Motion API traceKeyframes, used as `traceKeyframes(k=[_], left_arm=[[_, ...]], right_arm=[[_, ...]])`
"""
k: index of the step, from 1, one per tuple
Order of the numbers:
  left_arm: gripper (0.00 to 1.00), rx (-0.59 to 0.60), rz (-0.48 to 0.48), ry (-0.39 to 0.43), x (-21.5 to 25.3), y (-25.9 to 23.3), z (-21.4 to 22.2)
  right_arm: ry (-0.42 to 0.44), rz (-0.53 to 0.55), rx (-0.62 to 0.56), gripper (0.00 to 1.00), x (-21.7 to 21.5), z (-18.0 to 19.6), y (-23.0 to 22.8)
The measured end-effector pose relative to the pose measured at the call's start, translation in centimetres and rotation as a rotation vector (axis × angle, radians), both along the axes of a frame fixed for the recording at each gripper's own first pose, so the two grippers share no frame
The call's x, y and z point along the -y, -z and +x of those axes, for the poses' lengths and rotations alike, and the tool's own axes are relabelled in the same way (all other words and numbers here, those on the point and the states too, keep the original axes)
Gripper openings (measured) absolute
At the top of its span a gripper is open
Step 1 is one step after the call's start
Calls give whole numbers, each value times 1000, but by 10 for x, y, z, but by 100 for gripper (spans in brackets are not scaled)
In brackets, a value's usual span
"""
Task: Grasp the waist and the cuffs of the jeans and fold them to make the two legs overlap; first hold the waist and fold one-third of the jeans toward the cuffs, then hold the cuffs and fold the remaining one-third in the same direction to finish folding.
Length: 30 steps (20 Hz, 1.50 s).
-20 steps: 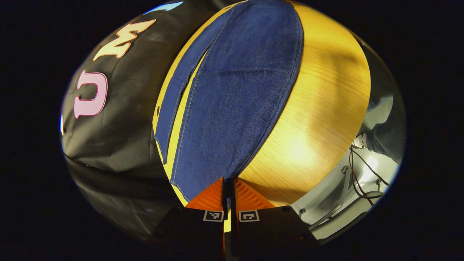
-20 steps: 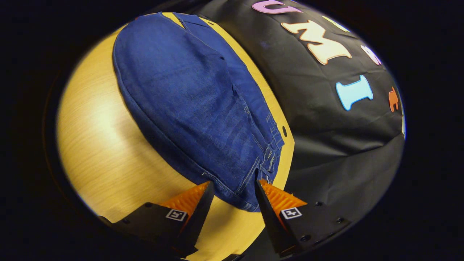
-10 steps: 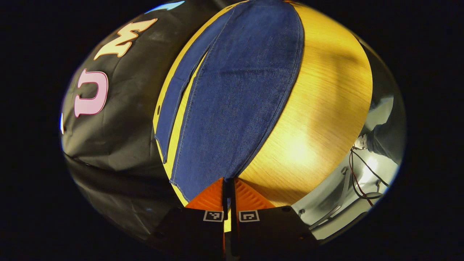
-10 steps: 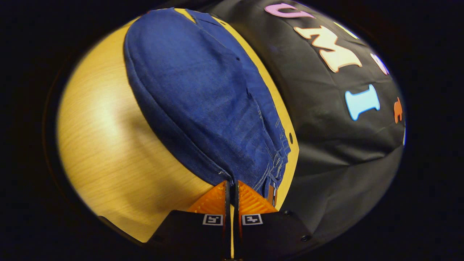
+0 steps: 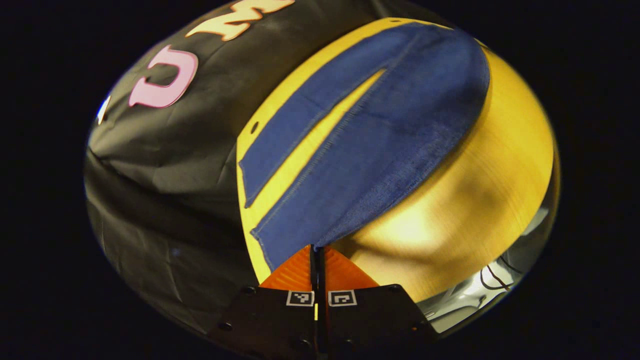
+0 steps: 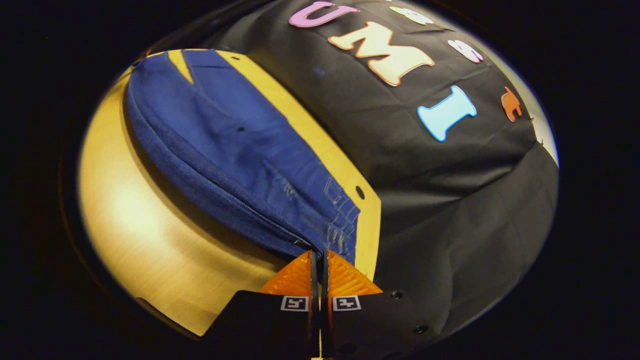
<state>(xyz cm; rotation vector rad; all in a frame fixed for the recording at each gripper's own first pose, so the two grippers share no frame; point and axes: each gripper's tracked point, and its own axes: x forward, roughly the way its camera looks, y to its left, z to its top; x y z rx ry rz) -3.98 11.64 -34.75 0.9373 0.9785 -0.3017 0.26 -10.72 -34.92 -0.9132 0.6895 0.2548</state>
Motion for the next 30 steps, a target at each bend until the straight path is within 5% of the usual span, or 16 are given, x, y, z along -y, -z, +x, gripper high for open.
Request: traceKeyframes(k=[7, 14, 23, 30], left_arm=[[0, 116, 8, -37, 12, -41, 102], [0, 189, -78, -152, 27, -46, 178], [0, 189, -109, -213, 52, -1, 265], [0, 124, -123, -258, 59, 39, 279]], right_arm=[[92, 91, 145, 3, -15, 75, -38], [313, 291, 266, 3, -31, 148, -36], [309, 308, 190, 3, -41, 225, 45], [337, 304, 138, 8, -40, 237, 90]])
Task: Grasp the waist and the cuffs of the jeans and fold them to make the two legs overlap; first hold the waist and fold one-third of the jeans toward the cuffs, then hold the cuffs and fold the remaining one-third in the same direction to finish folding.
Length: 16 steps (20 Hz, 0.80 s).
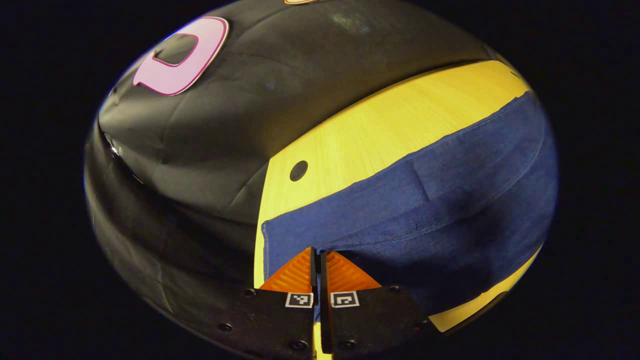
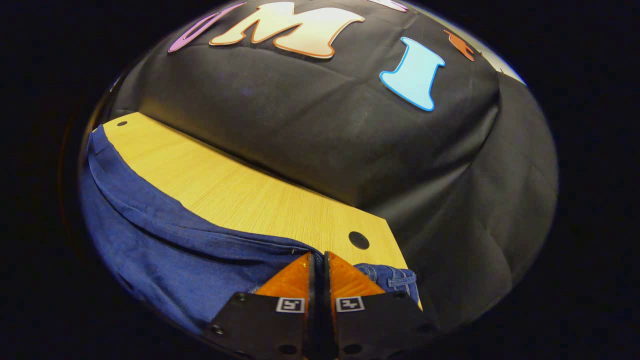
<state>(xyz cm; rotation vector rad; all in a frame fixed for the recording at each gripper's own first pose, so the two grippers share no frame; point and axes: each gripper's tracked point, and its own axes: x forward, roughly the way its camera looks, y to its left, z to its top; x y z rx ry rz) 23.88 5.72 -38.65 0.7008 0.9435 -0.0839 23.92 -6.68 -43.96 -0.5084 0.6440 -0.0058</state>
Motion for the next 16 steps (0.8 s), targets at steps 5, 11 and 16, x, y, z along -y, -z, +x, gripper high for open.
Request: traceKeyframes(k=[5, 11, 16], left_arm=[[95, 158, -143, -41, 17, -20, 9], [94, 334, -317, -18, 46, -79, 6], [94, 387, -462, -6, 69, -115, 0]], right_arm=[[55, 117, 90, 100, 15, 0, -40], [287, 255, 142, 99, 82, -27, -67], [592, 373, 62, 99, 146, -67, -31]])
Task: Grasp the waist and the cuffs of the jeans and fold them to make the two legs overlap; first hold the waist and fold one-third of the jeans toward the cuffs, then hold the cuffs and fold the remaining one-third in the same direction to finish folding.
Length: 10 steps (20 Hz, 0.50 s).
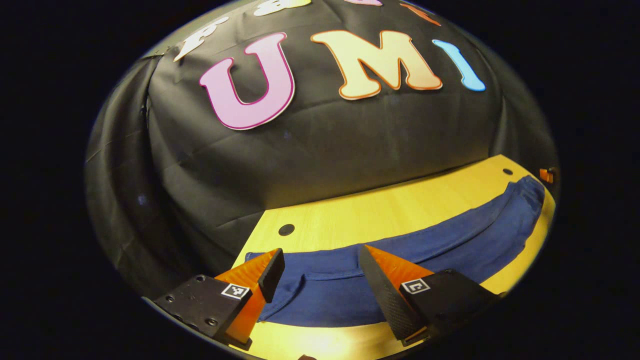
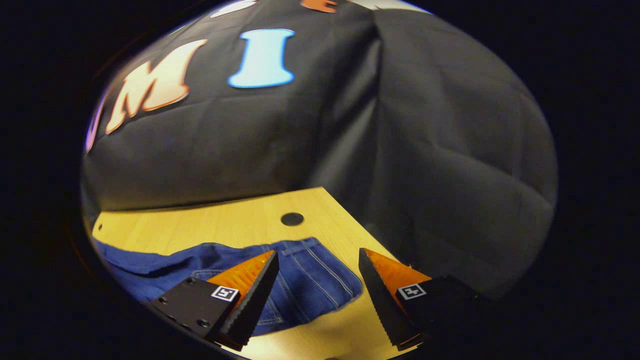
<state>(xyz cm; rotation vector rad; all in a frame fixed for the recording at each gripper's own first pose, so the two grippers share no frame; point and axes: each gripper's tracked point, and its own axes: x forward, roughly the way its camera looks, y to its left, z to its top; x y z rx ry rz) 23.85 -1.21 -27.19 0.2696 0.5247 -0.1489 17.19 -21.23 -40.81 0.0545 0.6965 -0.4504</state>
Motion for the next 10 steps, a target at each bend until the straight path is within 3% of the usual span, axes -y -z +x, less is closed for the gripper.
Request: traceKeyframes(k=[3, 4, 7, 10], left_arm=[[94, 10, -91, -27, 6, -13, 0], [95, 9, -116, -35, 7, -15, 3], [95, -1, -149, -76, 0, -17, 1], [95, -8, -154, -100, -9, -21, -2]], right_arm=[[126, 116, -75, 100, 13, -13, 42], [151, 146, -100, 96, 11, -13, 56], [203, 231, -137, 99, 9, -18, 88], [190, 294, -133, 89, 1, -12, 95]])
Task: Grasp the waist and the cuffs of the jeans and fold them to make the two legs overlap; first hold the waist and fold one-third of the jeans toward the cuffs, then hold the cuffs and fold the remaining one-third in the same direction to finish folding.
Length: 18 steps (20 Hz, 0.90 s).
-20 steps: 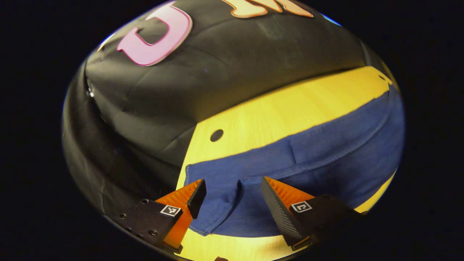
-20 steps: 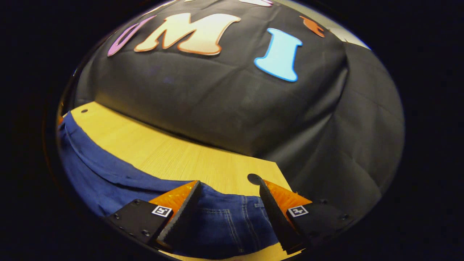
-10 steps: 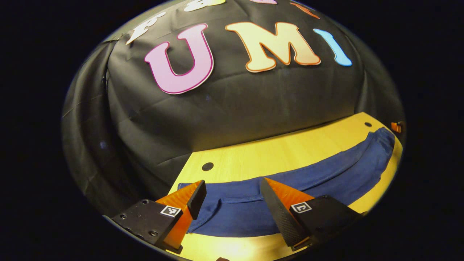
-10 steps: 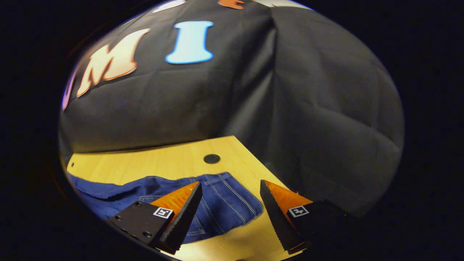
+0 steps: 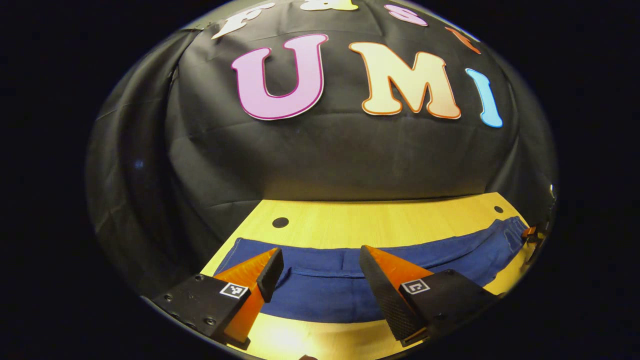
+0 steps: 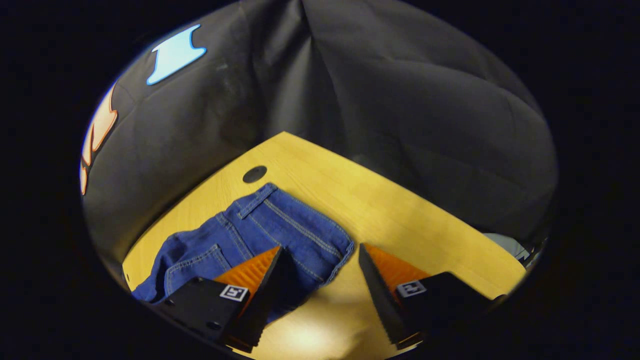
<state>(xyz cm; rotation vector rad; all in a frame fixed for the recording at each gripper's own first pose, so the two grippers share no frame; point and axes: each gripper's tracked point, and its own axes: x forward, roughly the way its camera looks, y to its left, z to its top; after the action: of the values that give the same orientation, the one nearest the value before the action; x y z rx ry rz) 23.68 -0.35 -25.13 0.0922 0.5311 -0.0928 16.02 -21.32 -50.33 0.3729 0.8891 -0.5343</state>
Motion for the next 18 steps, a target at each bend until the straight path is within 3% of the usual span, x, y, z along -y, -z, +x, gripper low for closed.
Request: traceKeyframes(k=[5, 9, 13, 18], left_arm=[[95, 11, -28, -8, -16, -9, -9], [95, 46, -46, -8, -44, -20, -10], [95, 57, -95, -1, -79, -26, -7], [95, 78, -130, -1, -131, -37, -3]], right_arm=[[-50, -36, 27, 3, -10, 13, -22], [-135, -100, 146, 2, -41, 42, -80], [-209, -149, 241, 3, -102, 56, -143], [-317, -227, 314, 3, -186, 27, -204]])
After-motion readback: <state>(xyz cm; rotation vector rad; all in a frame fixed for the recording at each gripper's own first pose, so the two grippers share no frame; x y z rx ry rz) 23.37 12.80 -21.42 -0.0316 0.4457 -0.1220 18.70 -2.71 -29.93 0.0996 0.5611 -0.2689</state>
